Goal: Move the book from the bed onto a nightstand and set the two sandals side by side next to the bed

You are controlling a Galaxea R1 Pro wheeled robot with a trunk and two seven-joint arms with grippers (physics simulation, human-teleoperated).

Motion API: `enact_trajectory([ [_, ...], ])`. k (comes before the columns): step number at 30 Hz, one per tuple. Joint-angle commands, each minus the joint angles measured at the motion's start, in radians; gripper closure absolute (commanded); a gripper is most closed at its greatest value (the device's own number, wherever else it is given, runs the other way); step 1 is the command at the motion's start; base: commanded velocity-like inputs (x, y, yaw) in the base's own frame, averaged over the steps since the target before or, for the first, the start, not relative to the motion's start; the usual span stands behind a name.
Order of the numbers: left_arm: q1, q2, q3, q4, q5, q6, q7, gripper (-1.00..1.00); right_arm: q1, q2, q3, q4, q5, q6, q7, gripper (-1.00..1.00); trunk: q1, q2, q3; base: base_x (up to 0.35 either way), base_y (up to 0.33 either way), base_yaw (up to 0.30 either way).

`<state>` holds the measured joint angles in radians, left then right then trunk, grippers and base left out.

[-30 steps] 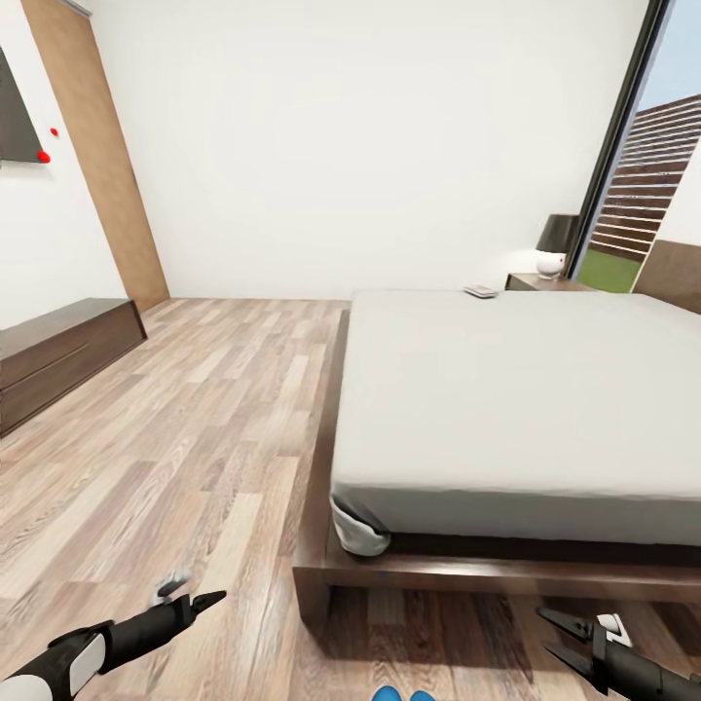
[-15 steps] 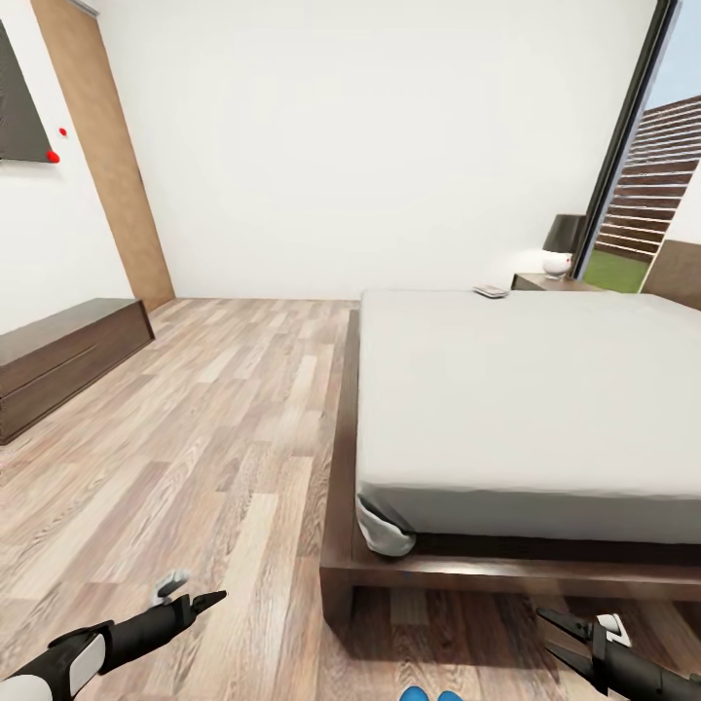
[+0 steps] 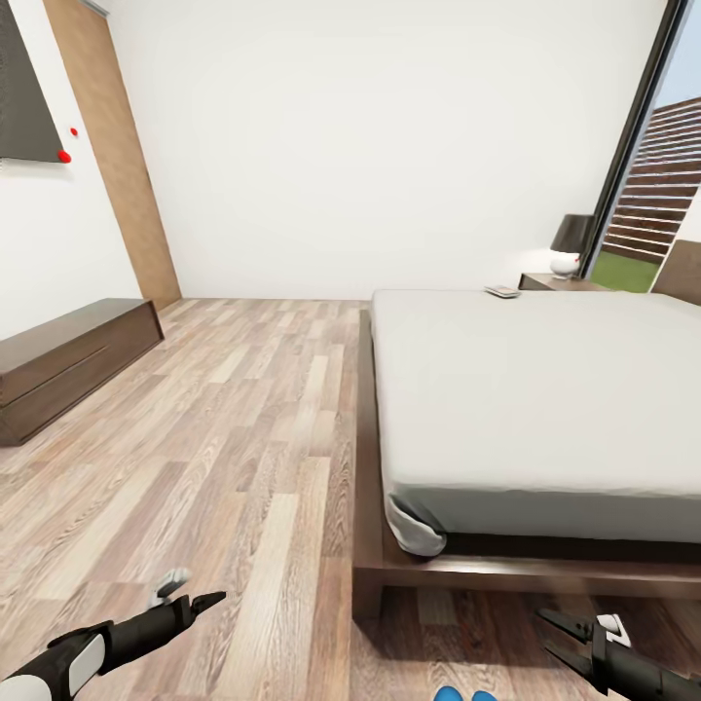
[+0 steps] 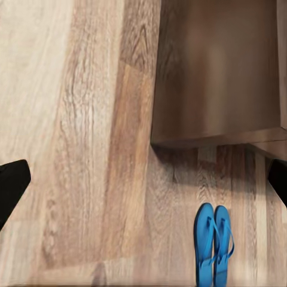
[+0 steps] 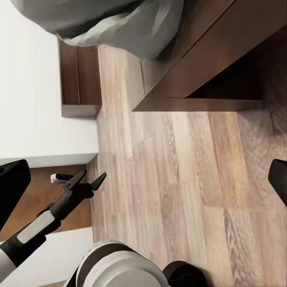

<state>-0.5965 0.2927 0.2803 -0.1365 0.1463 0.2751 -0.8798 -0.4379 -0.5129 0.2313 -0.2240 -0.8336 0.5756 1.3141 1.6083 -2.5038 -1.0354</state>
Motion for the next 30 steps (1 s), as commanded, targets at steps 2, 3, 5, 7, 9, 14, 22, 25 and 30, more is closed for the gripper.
enact_trajectory([
  [2, 0.0, 0.0, -0.003, 0.0, 0.01, 0.011, -0.001, -1.0, -0.001, -0.001, 0.008, 0.0, -0.01, 0.009, 0.002, -1.0, 0.0, 0.0, -0.001, 0.0, 0.24, 0.0],
  [3, 0.0, 0.0, -0.003, 0.0, 0.01, 0.011, -0.002, -1.0, -0.001, -0.001, 0.008, 0.0, -0.01, 0.009, 0.002, -1.0, 0.0, 0.0, -0.001, 0.0, 0.243, 0.0],
  [5, 0.0, 0.0, -0.003, 0.0, 0.01, 0.011, -0.001, -1.0, -0.001, -0.001, 0.008, 0.0, -0.01, 0.009, 0.002, -1.0, 0.0, 0.0, -0.001, 0.0, 0.246, 0.0],
  [7, 0.0, 0.0, -0.003, 0.0, 0.01, 0.012, -0.001, -1.0, -0.001, -0.001, 0.008, 0.0, -0.01, 0.008, 0.002, -1.0, 0.0, 0.0, -0.001, 0.0, 0.248, 0.0],
  [9, 0.0, 0.0, -0.003, 0.0, 0.01, 0.012, -0.002, -1.0, -0.001, -0.001, 0.008, 0.0, -0.01, 0.009, 0.002, -1.0, 0.0, 0.0, -0.001, 0.0, 0.249, 0.0],
  [14, 0.0, 0.0, -0.003, 0.0, 0.01, 0.012, -0.002, -1.0, -0.001, -0.001, 0.008, 0.0, -0.01, 0.008, 0.002, -1.0, 0.0, 0.0, -0.001, 0.0, 0.25, 0.0],
  [22, 0.0, -0.001, -0.003, 0.0, 0.01, 0.012, -0.001, -1.0, -0.001, 0.001, 0.009, 0.0, -0.01, 0.008, 0.002, -1.0, 0.0, 0.0, -0.001, 0.0, 0.25, 0.0],
  [25, 0.0, -0.001, -0.003, 0.0, 0.01, 0.012, -0.001, -1.0, -0.001, 0.001, 0.008, 0.0, -0.01, 0.007, 0.002, -1.0, 0.0, 0.0, -0.001, 0.0, 0.251, 0.0],
  [30, 0.0, -0.001, -0.003, 0.0, 0.01, 0.012, -0.001, -1.0, -0.001, 0.002, 0.008, 0.0, -0.01, 0.007, 0.002, -1.0, 0.0, 0.0, -0.001, 0.0, 0.251, 0.0],
])
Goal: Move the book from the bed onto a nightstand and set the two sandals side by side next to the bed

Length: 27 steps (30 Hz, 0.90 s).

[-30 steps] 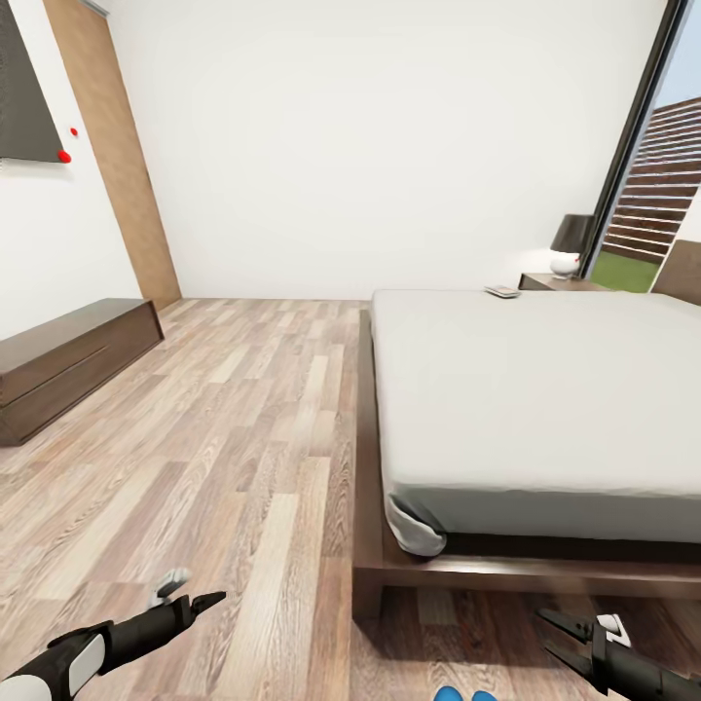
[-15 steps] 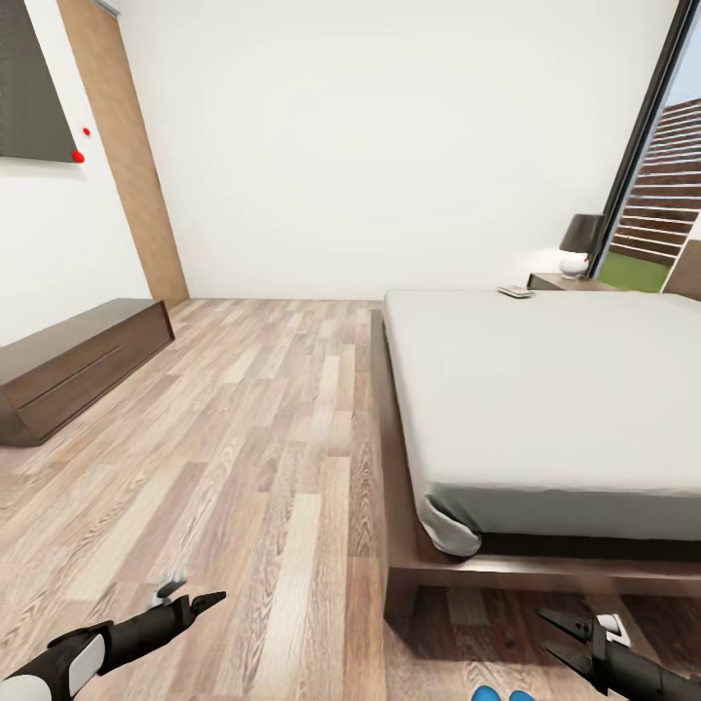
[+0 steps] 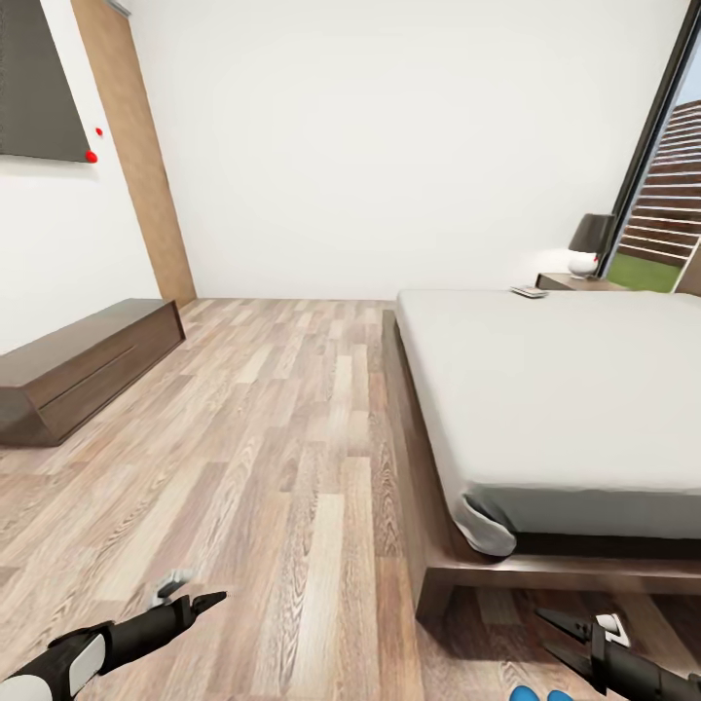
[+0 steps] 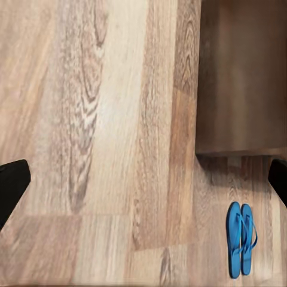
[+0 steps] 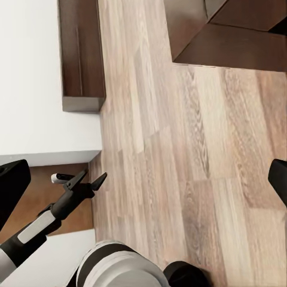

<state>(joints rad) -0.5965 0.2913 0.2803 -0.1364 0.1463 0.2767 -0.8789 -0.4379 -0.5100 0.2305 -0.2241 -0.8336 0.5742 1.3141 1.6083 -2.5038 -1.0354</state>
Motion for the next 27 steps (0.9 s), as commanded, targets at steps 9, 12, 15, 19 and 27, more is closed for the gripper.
enact_trajectory([
  [9, 0.0, 0.0, -0.003, 0.0, 0.01, 0.01, -0.002, -1.0, -0.001, -0.001, 0.009, 0.0, -0.01, 0.009, 0.002, -1.0, 0.0, 0.0, -0.001, 0.0, 0.251, 0.0],
  [12, 0.0, 0.0, -0.003, 0.0, 0.01, 0.01, -0.002, -1.0, -0.001, -0.001, 0.008, 0.0, -0.01, 0.009, 0.002, -1.0, 0.0, 0.0, -0.001, 0.0, 0.259, 0.0],
  [15, 0.0, 0.0, -0.003, 0.0, 0.01, 0.011, -0.002, -1.0, -0.001, -0.001, 0.009, 0.0, -0.01, 0.009, 0.002, -1.0, 0.0, 0.0, -0.001, 0.0, 0.266, 0.0],
  [19, 0.0, 0.0, -0.003, 0.0, 0.01, 0.011, -0.002, -1.0, -0.001, -0.001, 0.009, 0.0, -0.01, 0.009, 0.002, -1.0, 0.0, 0.0, -0.001, 0.0, 0.27, 0.0],
  [27, 0.0, 0.0, -0.003, 0.0, 0.01, 0.011, -0.002, -1.0, -0.001, -0.001, 0.01, 0.0, -0.011, 0.01, 0.002, -1.0, 0.0, 0.0, -0.001, 0.022, 0.26, 0.0],
])
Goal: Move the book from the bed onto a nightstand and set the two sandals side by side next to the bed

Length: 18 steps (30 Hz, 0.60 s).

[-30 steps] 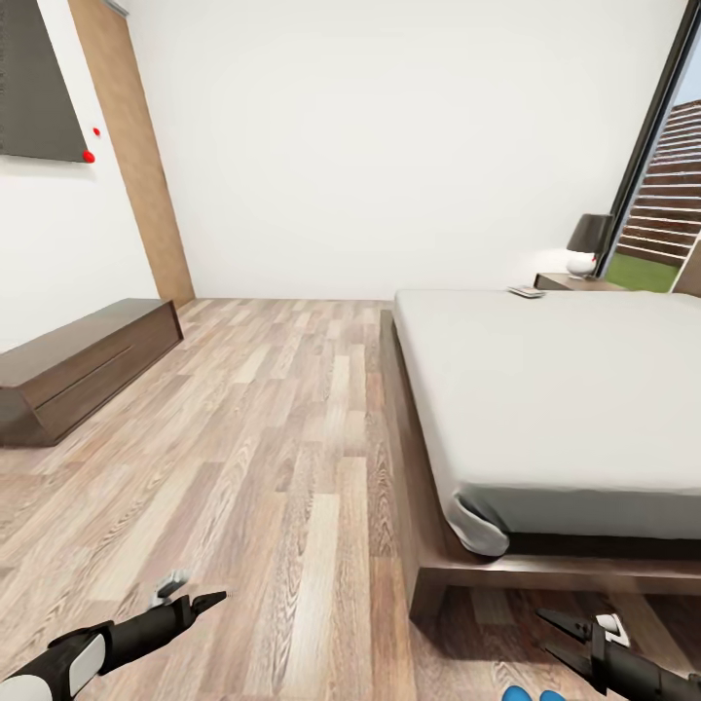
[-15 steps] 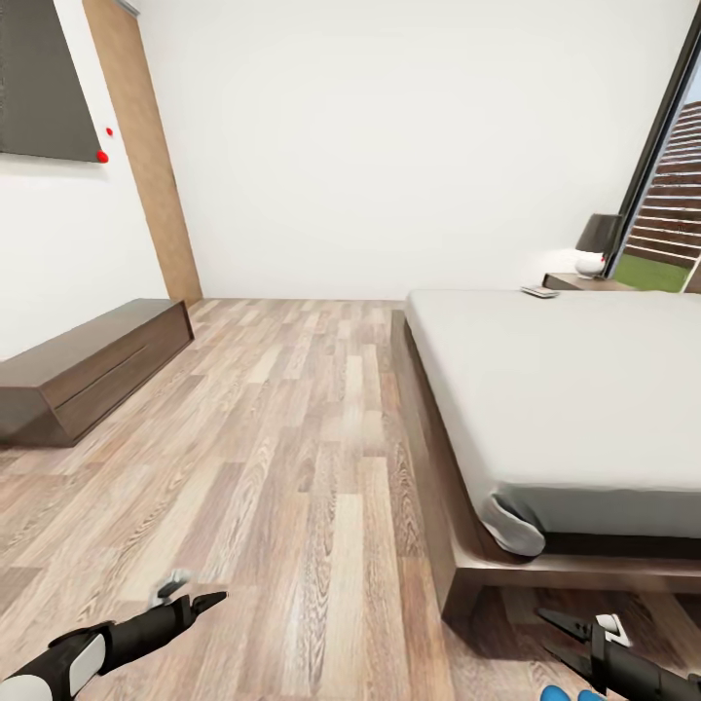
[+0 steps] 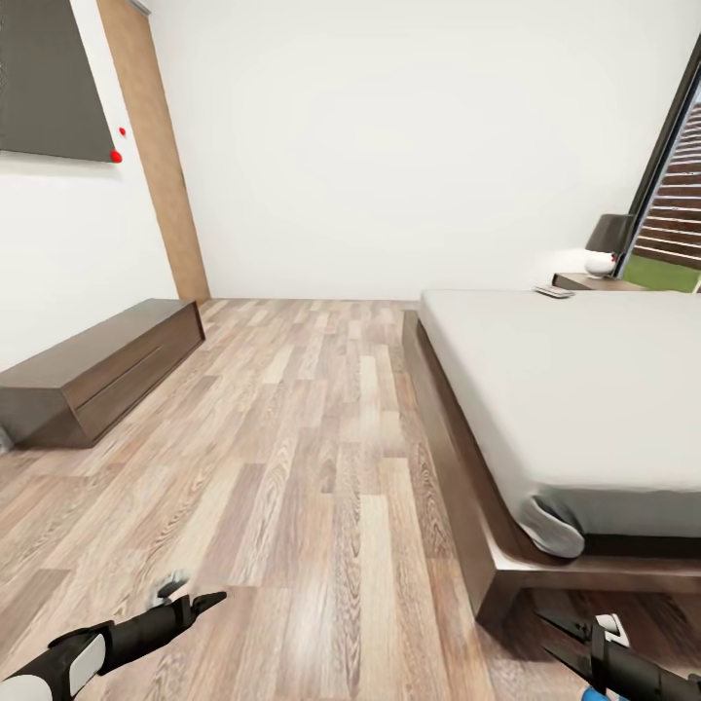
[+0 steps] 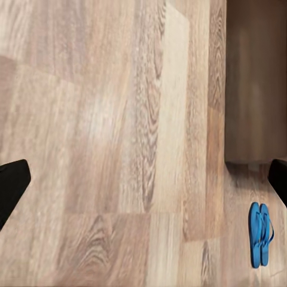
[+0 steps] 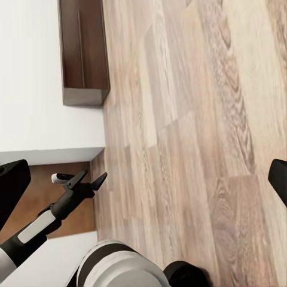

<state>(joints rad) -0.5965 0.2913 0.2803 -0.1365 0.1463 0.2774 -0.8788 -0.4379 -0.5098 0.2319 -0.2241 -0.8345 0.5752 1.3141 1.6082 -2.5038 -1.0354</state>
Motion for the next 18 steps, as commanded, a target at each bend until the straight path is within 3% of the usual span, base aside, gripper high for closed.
enact_trajectory([
  [1, 0.0, 0.0, -0.003, 0.0, 0.01, 0.01, -0.002, -1.0, -0.001, -0.001, 0.009, 0.0, -0.01, 0.009, 0.002, -1.0, 0.0, 0.0, -0.001, 0.082, 0.228, 0.0],
  [18, 0.0, 0.0, -0.003, 0.0, 0.01, 0.01, -0.002, -1.0, -0.001, 0.006, 0.009, 0.0, -0.009, 0.008, 0.003, -1.0, 0.0, 0.0, -0.001, 0.151, 0.18, 0.0],
])
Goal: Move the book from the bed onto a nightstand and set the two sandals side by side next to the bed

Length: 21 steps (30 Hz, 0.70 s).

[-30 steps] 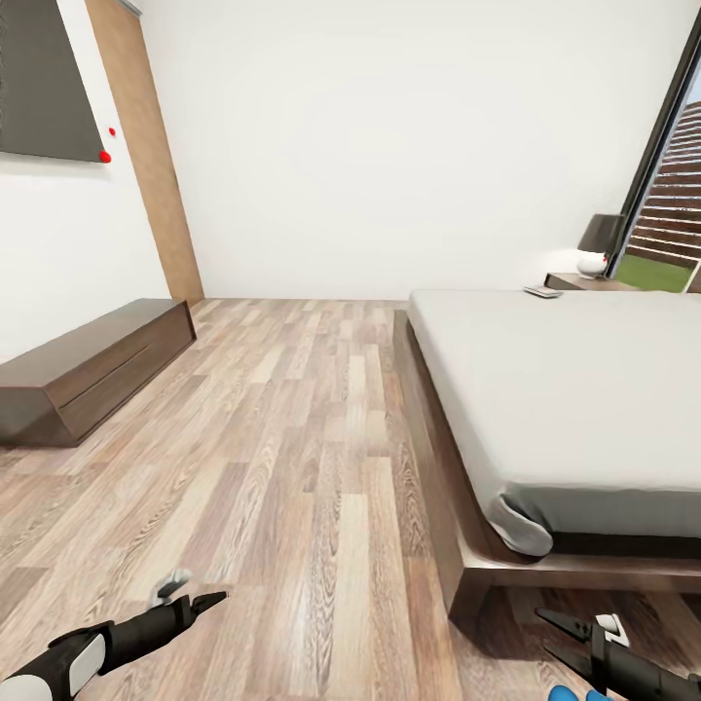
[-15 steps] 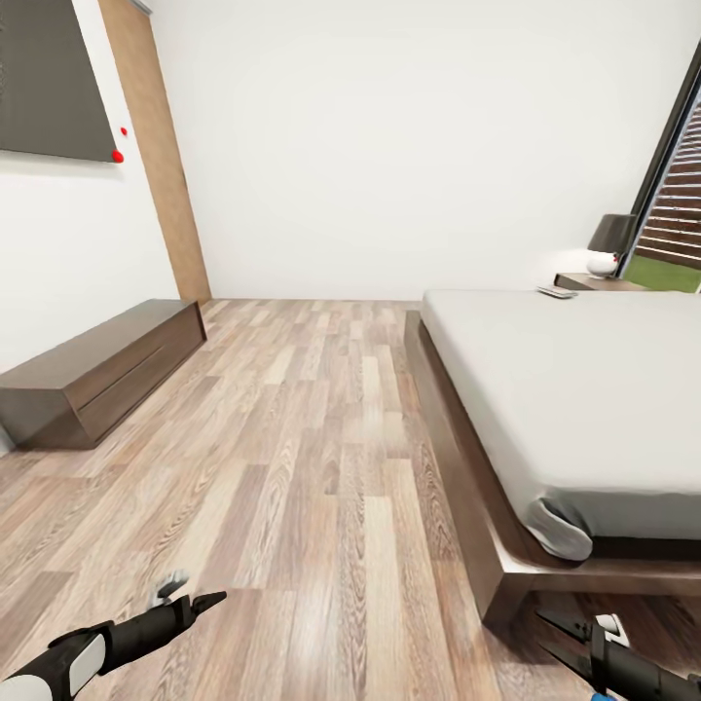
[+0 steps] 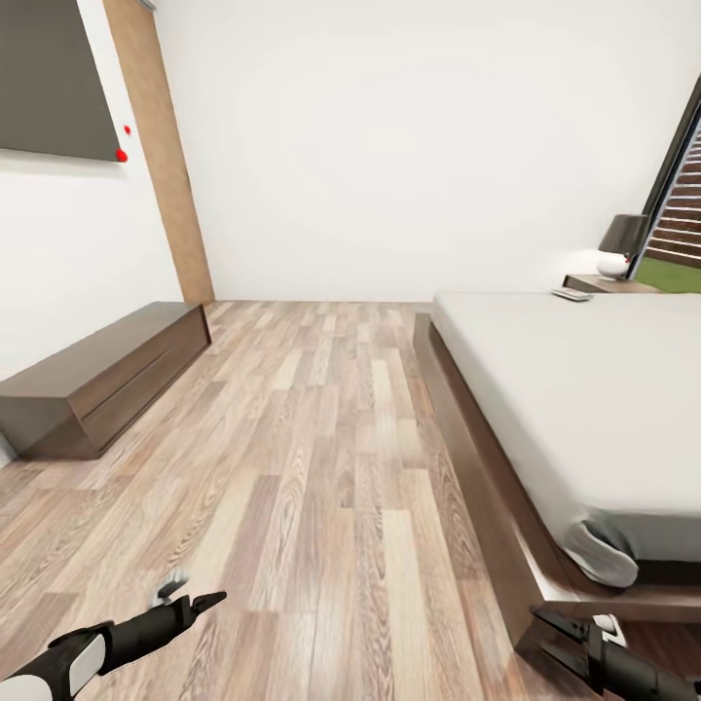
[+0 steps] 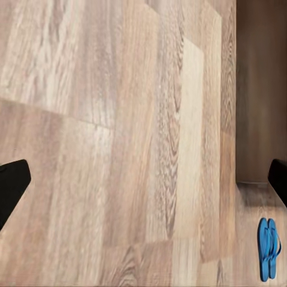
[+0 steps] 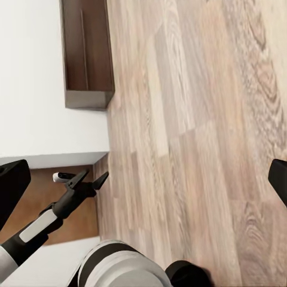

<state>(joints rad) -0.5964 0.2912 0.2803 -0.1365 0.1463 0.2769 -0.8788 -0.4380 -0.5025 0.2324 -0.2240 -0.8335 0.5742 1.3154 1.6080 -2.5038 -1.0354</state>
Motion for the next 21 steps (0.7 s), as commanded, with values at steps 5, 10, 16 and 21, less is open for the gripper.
enact_trajectory([
  [5, 0.0, 0.0, -0.003, 0.0, 0.01, 0.011, -0.002, -1.0, -0.001, -0.001, 0.008, 0.0, -0.01, 0.009, 0.002, -1.0, 0.0, 0.0, -0.001, 0.174, 0.18, 0.0],
  [10, 0.0, 0.0, -0.003, 0.0, 0.01, 0.01, -0.002, -1.0, -0.001, -0.001, 0.008, 0.0, -0.01, 0.009, 0.002, -1.0, 0.0, 0.0, -0.001, 0.18, 0.178, 0.0],
  [16, 0.0, -0.001, -0.003, 0.0, 0.01, 0.01, -0.002, -1.0, -0.001, -0.001, 0.008, 0.0, -0.01, 0.009, 0.002, -1.0, 0.0, 0.0, -0.001, 0.189, 0.176, 0.0],
  [21, 0.0, -0.002, -0.003, 0.0, 0.01, 0.01, -0.002, -1.0, -0.001, -0.001, 0.008, 0.0, -0.01, 0.009, 0.002, -1.0, 0.0, 0.0, -0.001, 0.195, 0.176, 0.0],
])
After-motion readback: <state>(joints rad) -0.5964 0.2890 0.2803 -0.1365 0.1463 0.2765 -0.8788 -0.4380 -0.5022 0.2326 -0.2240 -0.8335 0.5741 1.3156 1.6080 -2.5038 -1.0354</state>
